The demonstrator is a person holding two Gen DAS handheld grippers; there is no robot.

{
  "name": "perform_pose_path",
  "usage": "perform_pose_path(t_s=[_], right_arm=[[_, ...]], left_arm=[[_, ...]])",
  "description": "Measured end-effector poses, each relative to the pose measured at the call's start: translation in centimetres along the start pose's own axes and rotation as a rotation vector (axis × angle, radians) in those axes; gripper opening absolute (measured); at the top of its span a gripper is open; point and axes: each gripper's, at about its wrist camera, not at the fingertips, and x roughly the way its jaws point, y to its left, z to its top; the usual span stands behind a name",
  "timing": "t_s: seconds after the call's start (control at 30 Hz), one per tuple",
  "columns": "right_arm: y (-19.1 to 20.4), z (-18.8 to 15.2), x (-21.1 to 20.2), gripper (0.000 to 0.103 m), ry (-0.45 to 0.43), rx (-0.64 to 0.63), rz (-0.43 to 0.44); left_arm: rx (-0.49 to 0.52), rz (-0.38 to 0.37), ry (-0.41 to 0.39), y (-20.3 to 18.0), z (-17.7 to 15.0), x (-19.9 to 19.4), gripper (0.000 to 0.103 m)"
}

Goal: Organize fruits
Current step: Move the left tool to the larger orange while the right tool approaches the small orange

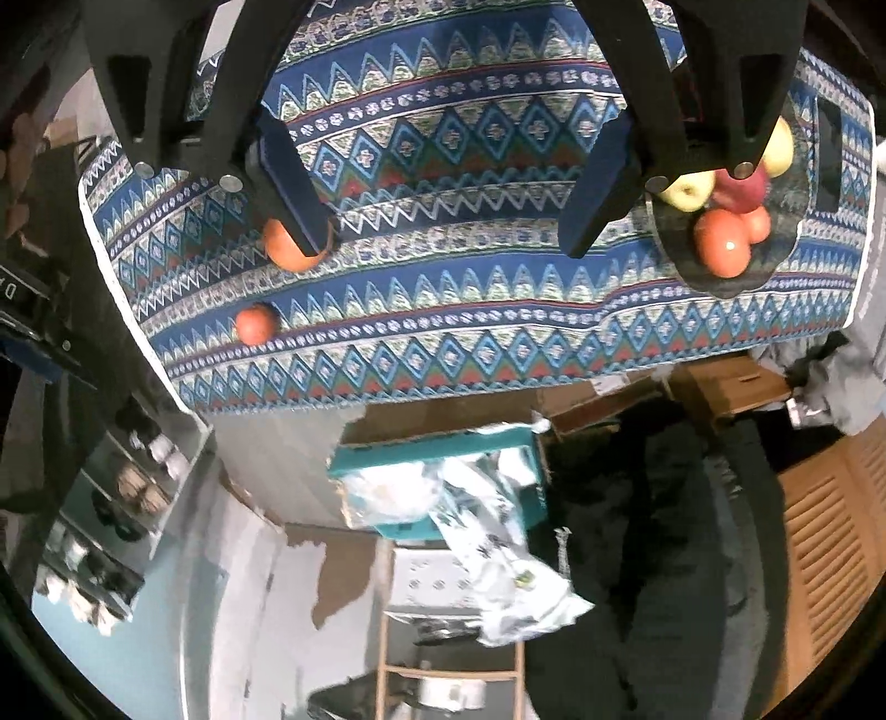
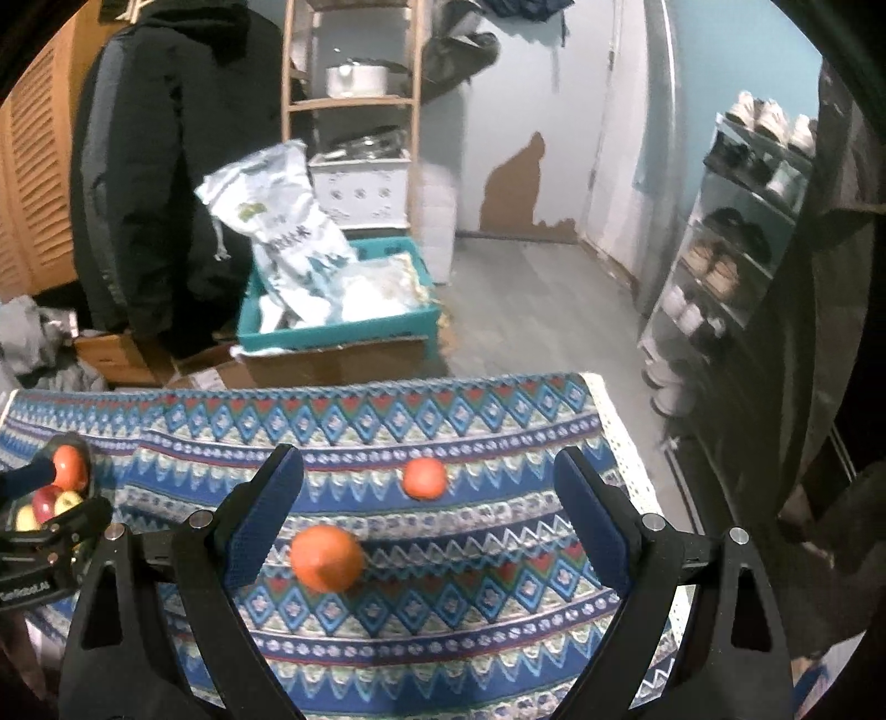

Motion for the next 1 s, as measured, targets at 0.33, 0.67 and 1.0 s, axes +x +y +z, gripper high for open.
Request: perform_pose_path(t_s=[0.33,0.67,1.0], right_arm=[[-3.1,-2.2,3.7,0.091,0.107,0.039,-0.041],[-4.2,-5.4,8.7,0.091,0.265,0.023,-0.058],[-6.2,-7.4,12.1,0.091,0.357,0.121,-0.017]], left_arm=[[0.068,-0.031,0.069,-3.9,-0.2,4.0,0.086],[0.083,-0.084,0.166,-6.7,-0.8,8.7,0.086],[0.130,-0.085,0.229,-9.3,-1.8,12.4,0.086]])
